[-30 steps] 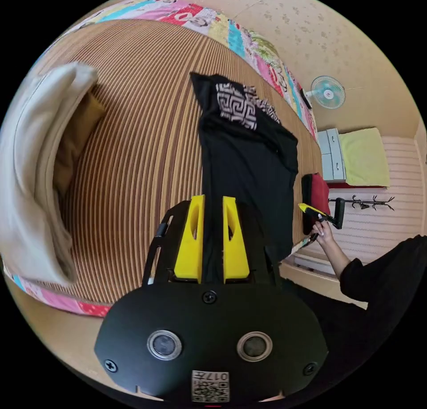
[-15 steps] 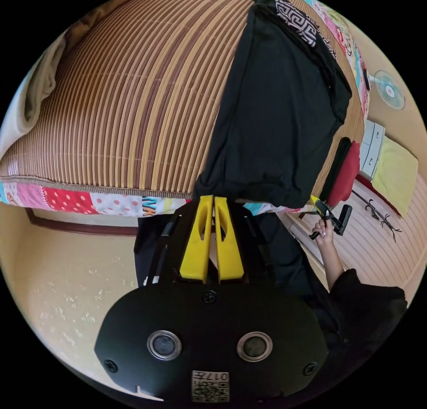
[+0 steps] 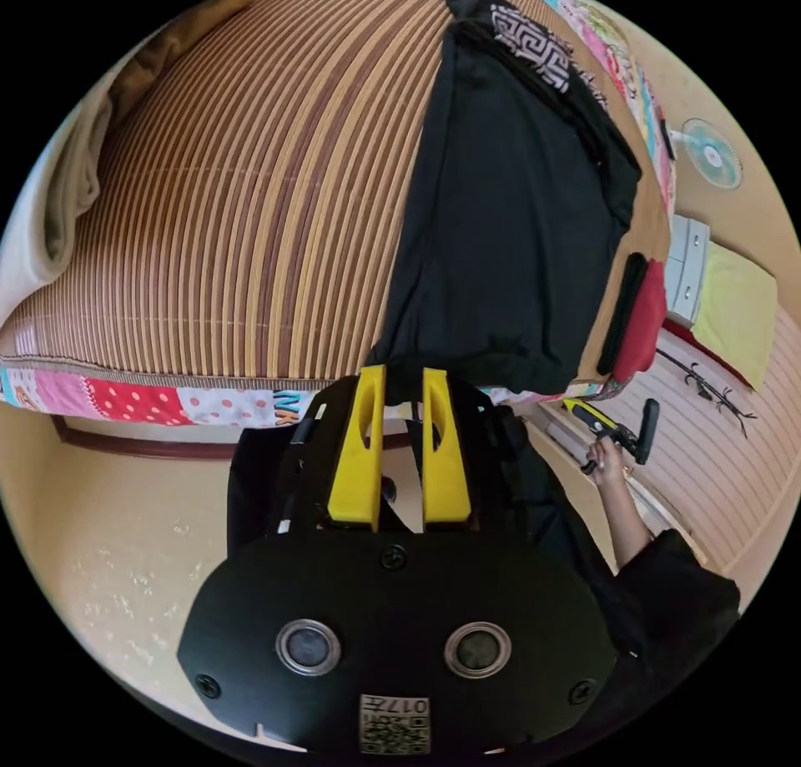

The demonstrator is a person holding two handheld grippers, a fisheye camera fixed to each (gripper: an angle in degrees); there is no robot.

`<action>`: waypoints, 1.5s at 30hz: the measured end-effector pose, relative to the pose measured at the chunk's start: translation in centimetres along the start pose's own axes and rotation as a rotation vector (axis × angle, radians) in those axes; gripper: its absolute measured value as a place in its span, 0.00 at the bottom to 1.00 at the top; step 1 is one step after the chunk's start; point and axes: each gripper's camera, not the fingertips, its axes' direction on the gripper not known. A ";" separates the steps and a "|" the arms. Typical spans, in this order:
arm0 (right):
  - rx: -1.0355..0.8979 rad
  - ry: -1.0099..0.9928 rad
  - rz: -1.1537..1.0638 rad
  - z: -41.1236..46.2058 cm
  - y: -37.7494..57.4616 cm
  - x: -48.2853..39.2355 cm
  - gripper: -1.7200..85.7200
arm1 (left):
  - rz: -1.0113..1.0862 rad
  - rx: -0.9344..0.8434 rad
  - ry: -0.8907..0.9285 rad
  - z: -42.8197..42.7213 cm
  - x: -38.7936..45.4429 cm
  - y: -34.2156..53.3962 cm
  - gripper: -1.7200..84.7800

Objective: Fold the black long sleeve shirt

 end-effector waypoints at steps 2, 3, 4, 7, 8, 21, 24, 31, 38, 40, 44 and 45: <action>0.017 -0.022 -0.034 -0.6 1.2 -2.0 0.03 | 0.001 -0.046 -0.043 1.1 0.1 -1.0 0.09; 0.032 -0.023 -0.031 -0.8 1.7 -2.4 0.03 | -0.013 -0.057 -0.051 1.3 -0.2 -1.5 0.08; 0.065 -0.019 -0.018 -1.4 2.8 -3.1 0.03 | -0.020 -0.063 -0.055 1.4 -0.3 -1.8 0.08; 0.123 -0.031 0.052 -1.8 6.2 -4.1 0.03 | 0.039 -0.115 -0.070 1.4 -0.5 -2.7 0.03; 0.135 -0.048 0.082 -1.7 7.7 -4.4 0.03 | 0.116 -0.143 -0.062 1.2 -0.5 -2.8 0.02; 0.391 -0.220 0.417 1.0 19.6 -4.6 0.03 | 0.115 -0.150 0.173 0.2 -13.7 -1.6 0.03; 0.370 -0.218 0.406 1.3 18.7 -3.7 0.03 | 0.135 -0.081 0.190 0.4 -13.9 -0.9 0.07; 0.188 -0.143 0.250 0.3 13.7 -2.0 0.03 | 0.173 0.012 0.177 1.6 -12.7 0.1 0.11; 0.146 -0.096 0.126 -0.9 12.6 -0.9 0.04 | 0.098 -0.049 0.281 5.7 -12.5 -1.9 0.04; 0.131 -0.115 0.139 -0.5 12.4 0.2 0.04 | 0.055 -0.091 0.283 6.5 -12.6 -1.8 0.02; 0.134 -0.213 0.180 0.2 11.2 3.2 0.05 | 0.088 -0.097 0.334 6.5 -12.0 -0.4 0.01; 0.138 -0.238 0.185 0.4 10.9 3.7 0.05 | 0.083 -0.082 0.343 6.1 -12.0 0.2 0.01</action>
